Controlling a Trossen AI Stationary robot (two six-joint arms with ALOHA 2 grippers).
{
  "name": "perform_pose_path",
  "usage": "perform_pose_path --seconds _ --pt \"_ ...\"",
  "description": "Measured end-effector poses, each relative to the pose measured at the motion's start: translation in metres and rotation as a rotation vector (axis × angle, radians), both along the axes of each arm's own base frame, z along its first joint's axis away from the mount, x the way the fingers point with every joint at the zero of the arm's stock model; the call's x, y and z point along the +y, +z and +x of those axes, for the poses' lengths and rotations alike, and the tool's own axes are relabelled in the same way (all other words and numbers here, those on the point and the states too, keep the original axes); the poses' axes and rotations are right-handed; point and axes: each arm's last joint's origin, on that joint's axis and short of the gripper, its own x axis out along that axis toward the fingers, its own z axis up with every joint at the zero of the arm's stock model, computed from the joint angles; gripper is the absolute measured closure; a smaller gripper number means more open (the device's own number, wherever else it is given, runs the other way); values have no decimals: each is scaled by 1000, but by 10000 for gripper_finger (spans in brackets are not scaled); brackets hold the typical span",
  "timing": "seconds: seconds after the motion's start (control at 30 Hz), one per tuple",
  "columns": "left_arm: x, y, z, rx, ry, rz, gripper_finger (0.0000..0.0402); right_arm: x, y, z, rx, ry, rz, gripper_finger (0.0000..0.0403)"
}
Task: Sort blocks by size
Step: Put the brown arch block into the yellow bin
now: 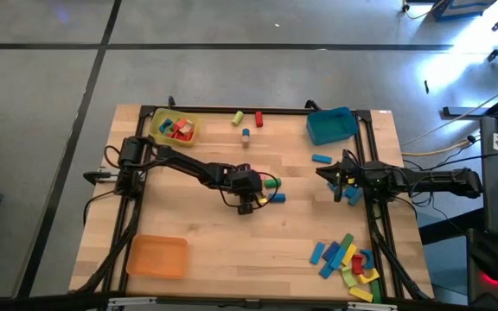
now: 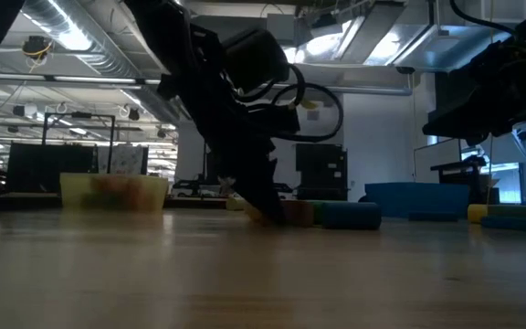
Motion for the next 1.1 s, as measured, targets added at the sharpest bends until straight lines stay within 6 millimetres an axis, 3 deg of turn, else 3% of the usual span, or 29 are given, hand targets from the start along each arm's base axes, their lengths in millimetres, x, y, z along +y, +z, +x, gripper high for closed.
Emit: perform_pose_path --seconds 0.13,0.33,0.57,0.67,0.9,1.1 --pt "0 12 -5 2 22 -15 284 0 0 0 1 2 1 357" --pt "-2 53 -23 -4 68 -20 281 0 0 0 2 3 0 357" --pt "4 101 -57 15 179 175 276 0 0 0 3 4 0 357" --pt "16 116 -76 44 251 211 276 0 0 0 3 4 0 357" --pt "61 123 -131 28 459 190 278 0 0 0 3 4 -1 357" --pt "103 113 -173 -6 746 144 275 0 0 0 3 1 -2 357"
